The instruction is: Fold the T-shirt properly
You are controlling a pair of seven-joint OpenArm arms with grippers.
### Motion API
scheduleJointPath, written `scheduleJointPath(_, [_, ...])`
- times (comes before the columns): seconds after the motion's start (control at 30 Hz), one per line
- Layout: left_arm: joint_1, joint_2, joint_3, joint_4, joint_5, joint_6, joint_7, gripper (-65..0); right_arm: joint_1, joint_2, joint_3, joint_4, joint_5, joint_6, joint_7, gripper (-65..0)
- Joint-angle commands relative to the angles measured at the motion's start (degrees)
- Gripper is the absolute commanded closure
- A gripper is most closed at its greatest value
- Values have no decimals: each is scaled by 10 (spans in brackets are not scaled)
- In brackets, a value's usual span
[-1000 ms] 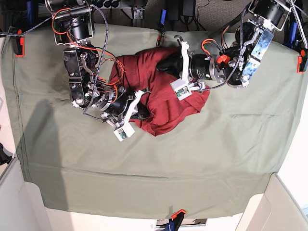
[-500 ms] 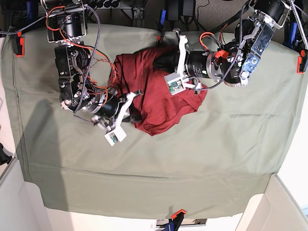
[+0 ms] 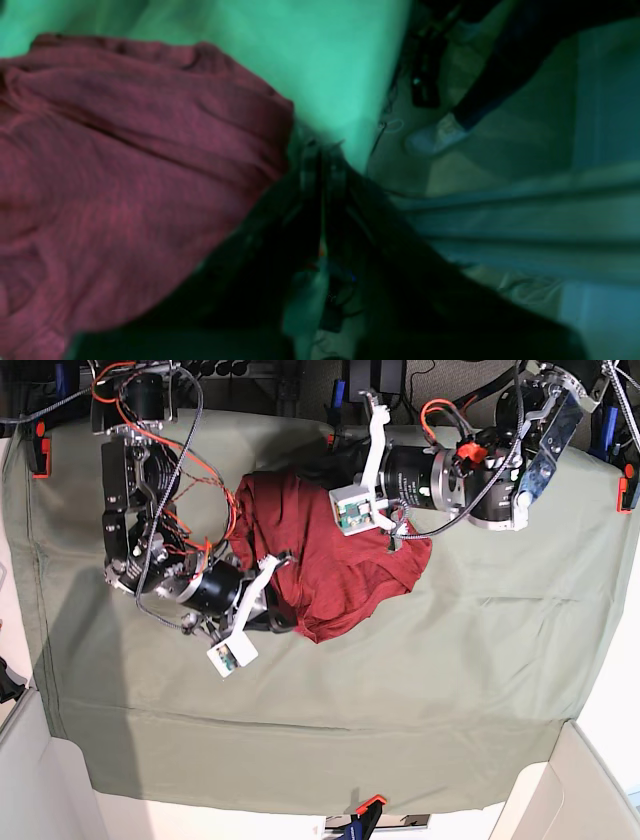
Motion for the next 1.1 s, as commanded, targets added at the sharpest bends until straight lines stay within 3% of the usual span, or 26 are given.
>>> scheduleJointPath(0.0, [3,-12,-17,17,-8,-5,-7,-14,1,6,7,21,10,2,11,0])
scheduleJointPath(0.23, [80,-50,-170,27,-25,-5,-6,-13,-104,60,67,105,32,2,9,0])
scheduleJointPath(0.57, [255,-56,-398,27,-68,-5,13,-13,-279,128,153,207,73,2,-7,0])
scheduleJointPath(0.77, [409,-49,-470,26,-18,-5,19,-13,-356,167,194,235,128,3,-45,0])
scheduleJointPath(0.87, [480,-23,-501,24,9,-5,18,-13,-395,181,197,235,146,3,-68,0])
scheduleJointPath(1.07, [549,2,-507,-4,64,-5,10,-13,-469,191,197,235,156,2,-90,0])
